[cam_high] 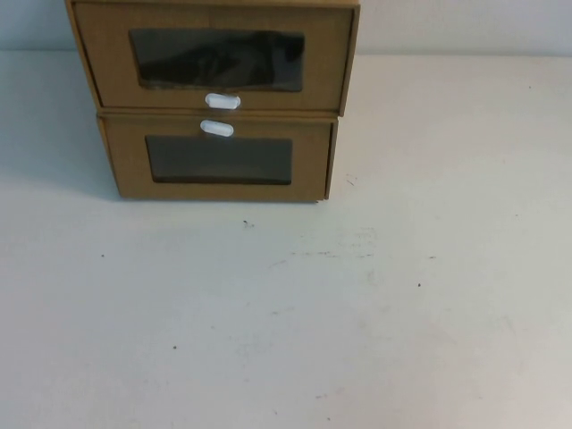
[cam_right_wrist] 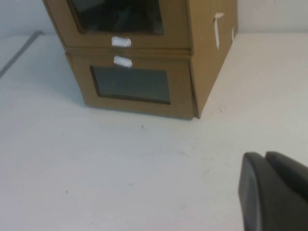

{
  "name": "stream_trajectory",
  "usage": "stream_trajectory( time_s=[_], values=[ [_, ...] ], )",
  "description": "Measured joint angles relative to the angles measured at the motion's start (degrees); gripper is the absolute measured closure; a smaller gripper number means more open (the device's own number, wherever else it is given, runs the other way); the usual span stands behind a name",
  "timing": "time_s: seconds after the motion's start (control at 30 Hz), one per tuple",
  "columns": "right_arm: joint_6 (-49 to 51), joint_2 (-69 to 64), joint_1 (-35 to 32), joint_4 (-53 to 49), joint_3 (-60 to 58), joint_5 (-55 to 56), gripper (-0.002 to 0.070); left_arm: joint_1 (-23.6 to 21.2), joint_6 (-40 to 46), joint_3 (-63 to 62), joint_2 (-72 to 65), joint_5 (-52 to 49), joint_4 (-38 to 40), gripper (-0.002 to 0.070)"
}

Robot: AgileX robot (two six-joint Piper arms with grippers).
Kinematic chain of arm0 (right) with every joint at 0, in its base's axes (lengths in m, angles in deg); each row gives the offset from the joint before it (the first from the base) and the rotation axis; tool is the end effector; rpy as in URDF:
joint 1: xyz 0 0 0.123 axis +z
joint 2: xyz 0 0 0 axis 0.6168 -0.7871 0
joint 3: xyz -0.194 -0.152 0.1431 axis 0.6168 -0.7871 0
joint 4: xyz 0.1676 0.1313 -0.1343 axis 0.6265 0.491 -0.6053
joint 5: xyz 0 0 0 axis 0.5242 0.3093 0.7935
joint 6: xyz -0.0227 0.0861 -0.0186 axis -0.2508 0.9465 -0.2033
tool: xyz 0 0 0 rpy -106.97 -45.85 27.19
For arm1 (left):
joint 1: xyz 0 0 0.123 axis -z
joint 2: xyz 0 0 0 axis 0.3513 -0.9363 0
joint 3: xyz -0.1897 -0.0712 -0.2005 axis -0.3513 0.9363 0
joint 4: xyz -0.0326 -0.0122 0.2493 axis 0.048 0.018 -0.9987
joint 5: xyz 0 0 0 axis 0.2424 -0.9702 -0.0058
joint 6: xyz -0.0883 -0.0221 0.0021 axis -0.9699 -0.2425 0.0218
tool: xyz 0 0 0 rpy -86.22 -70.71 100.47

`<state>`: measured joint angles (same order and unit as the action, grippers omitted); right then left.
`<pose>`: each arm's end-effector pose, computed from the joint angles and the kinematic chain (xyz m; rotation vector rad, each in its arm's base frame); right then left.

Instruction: Close the shoe box

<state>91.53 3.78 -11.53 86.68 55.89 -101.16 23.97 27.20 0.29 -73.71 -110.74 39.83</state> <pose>0.0497 0.0262 0.3430 -0.2819 1.8217 0.4559 0.0657 -0.0318 0.3651 0.3331 1.5202 -0.2428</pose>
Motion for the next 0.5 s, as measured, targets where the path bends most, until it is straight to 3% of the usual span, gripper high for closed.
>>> stream_trajectory(
  time_s=[0.23, 0.5],
  values=[
    [2.1, 6.2, 0.0, 3.8, -15.9, 24.3, 0.0687, 0.0, 1.4, 18.3, 19.6, 11.5, 1.4, 0.0680],
    [2.1, 6.3, 0.0, 4.9, -33.4, 49.9, 0.0687, 0.0, 1.2, 32.1, 21.9, 18.6, 4.4, 0.0680]
  ],
)
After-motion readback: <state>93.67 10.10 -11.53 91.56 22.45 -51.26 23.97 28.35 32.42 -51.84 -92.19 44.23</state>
